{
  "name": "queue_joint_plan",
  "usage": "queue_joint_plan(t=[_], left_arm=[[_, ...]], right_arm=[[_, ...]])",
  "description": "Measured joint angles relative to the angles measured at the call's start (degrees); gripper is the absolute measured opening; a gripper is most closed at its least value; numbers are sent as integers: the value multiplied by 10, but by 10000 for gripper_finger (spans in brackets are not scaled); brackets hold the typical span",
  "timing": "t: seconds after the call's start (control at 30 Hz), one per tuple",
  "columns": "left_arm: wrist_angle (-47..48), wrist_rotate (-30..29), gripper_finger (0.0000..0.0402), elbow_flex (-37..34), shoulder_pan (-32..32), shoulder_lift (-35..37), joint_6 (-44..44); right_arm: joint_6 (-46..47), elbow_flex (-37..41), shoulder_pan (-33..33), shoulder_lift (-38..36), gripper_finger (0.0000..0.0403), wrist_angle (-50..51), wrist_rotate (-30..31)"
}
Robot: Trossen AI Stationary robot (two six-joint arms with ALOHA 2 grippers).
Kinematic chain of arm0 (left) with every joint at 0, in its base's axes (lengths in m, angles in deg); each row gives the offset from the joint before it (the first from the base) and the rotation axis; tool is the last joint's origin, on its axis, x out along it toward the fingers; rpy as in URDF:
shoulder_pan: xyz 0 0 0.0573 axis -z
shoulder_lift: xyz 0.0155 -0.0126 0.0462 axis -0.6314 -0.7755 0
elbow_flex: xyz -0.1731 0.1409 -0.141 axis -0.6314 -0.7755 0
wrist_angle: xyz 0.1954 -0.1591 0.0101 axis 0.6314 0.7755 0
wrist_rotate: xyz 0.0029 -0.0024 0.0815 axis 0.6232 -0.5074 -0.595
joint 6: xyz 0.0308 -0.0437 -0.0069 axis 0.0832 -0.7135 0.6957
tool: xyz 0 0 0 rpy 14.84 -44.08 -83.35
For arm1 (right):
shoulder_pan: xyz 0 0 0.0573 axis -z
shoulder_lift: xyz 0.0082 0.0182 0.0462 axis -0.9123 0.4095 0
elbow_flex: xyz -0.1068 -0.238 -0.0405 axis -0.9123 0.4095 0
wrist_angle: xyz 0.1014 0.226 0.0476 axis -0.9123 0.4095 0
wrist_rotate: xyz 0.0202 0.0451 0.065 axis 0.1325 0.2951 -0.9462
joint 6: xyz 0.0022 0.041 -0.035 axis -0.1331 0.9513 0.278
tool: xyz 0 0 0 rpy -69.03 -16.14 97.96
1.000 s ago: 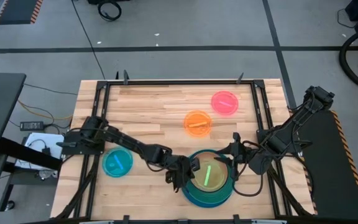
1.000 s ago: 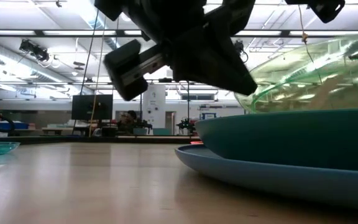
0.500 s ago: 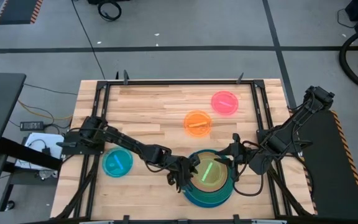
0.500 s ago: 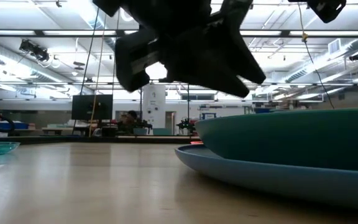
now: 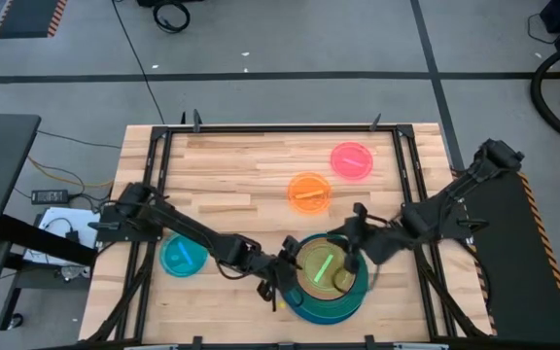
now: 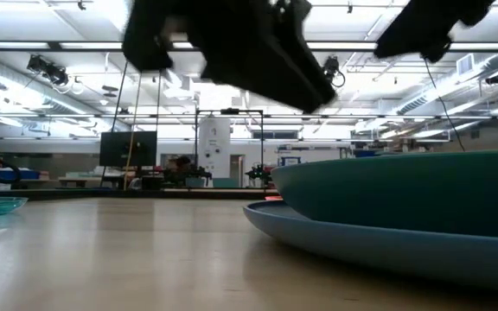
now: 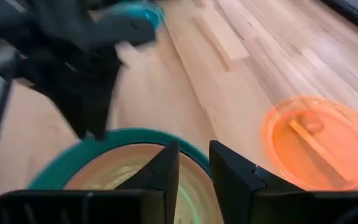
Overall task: Stack plastic plates
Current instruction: Stack the transparent pink plate on the top of the transparent green plate
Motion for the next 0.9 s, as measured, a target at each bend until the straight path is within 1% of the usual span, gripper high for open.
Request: queue_joint_plan(t=[0.07, 0.17, 0.3, 0.43, 0.57, 0.7, 0.77, 0.9], left_arm=[[18, 8, 141, 0, -3, 18, -21], [53, 11, 141, -5, -9, 42, -49], [55, 7, 141, -51, -16, 71, -68], [28, -5, 141, -111, -24, 109, -95], [-27, -23, 141, -175, -33, 149, -105], [-94, -31, 141, -227, -50, 188, -110], [-104, -31, 141, -250, -60, 207, -121], [-128, -31, 141, -283, -76, 231, -130]], right_arm=[[-22, 0, 31, 2, 92, 0, -25], [-55, 0, 75, -4, 90, 5, -42], [-92, 0, 131, -23, 90, 11, -70], [-127, 0, 188, -29, 90, 15, -90], [-152, 0, 261, -16, 90, 19, -151], [-173, 0, 335, -11, 90, 23, -196], [-182, 0, 369, -11, 90, 27, -220], [-197, 0, 429, -11, 90, 49, -231]])
